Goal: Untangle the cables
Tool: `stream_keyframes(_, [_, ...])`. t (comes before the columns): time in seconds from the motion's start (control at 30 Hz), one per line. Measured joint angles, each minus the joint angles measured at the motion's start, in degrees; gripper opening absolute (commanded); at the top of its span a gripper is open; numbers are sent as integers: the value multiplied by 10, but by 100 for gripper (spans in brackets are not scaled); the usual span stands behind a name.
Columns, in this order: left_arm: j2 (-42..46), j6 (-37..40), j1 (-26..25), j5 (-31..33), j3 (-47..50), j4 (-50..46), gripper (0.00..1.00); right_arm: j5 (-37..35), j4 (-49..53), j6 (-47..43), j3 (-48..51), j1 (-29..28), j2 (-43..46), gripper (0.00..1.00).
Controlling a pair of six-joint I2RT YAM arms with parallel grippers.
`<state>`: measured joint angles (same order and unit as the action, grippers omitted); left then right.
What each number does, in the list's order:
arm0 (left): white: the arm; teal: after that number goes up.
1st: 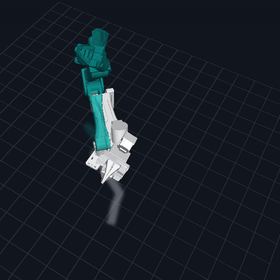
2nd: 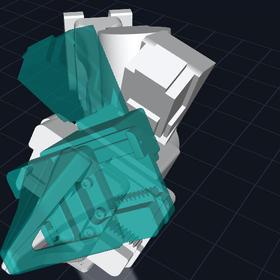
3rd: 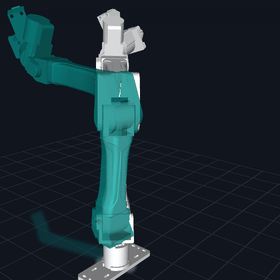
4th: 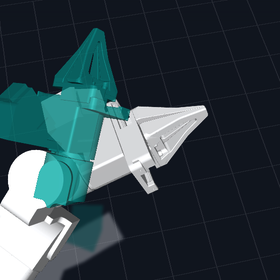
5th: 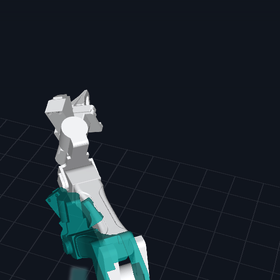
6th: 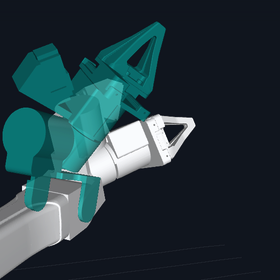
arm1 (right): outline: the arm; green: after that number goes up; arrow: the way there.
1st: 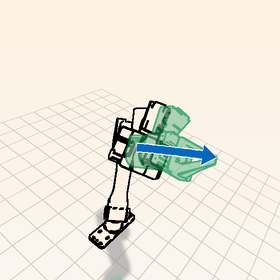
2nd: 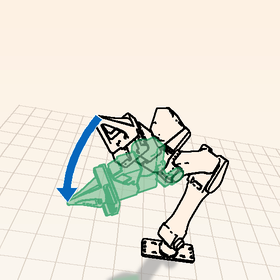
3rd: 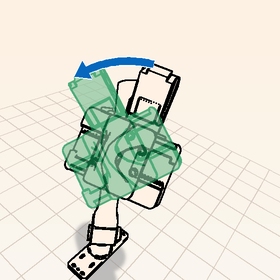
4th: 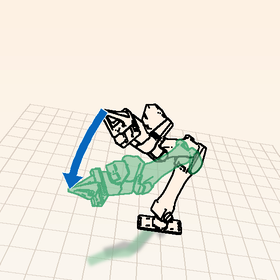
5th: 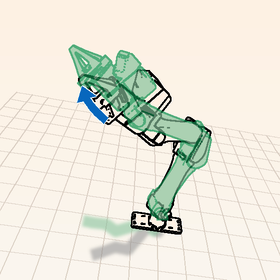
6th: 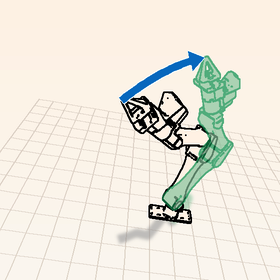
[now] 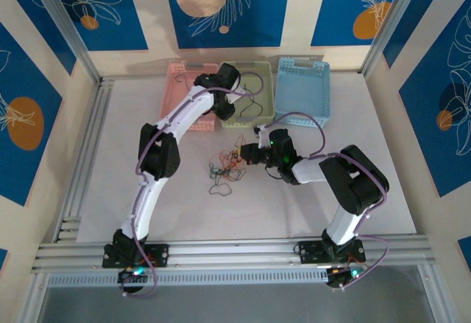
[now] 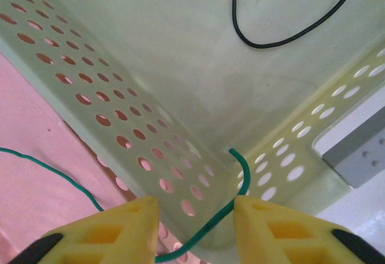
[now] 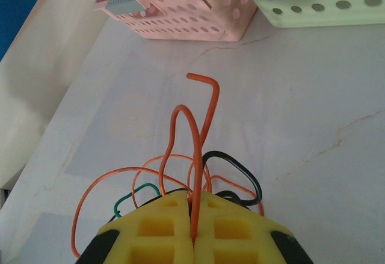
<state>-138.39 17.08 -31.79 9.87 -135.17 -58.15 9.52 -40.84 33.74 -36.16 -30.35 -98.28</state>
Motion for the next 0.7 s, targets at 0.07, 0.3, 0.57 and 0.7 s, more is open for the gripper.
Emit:
stream_keyframes(0.07, [-4, 2, 0, 2, -2, 3, 32, 0, 0, 0, -4, 0, -3, 2])
stream_keyframes(0.3, [-7, 4, -1, 3, -3, 5, 24, 2, 1, 0, -5, 0, -7, 2])
stream_keyframes(0.57, [-11, 9, -2, 8, -4, 9, 18, 2, 2, 0, -5, 0, -7, 2])
stream_keyframes(0.7, [-12, 9, -3, 14, -4, 13, 10, 2, 2, 0, -7, 0, -7, 2])
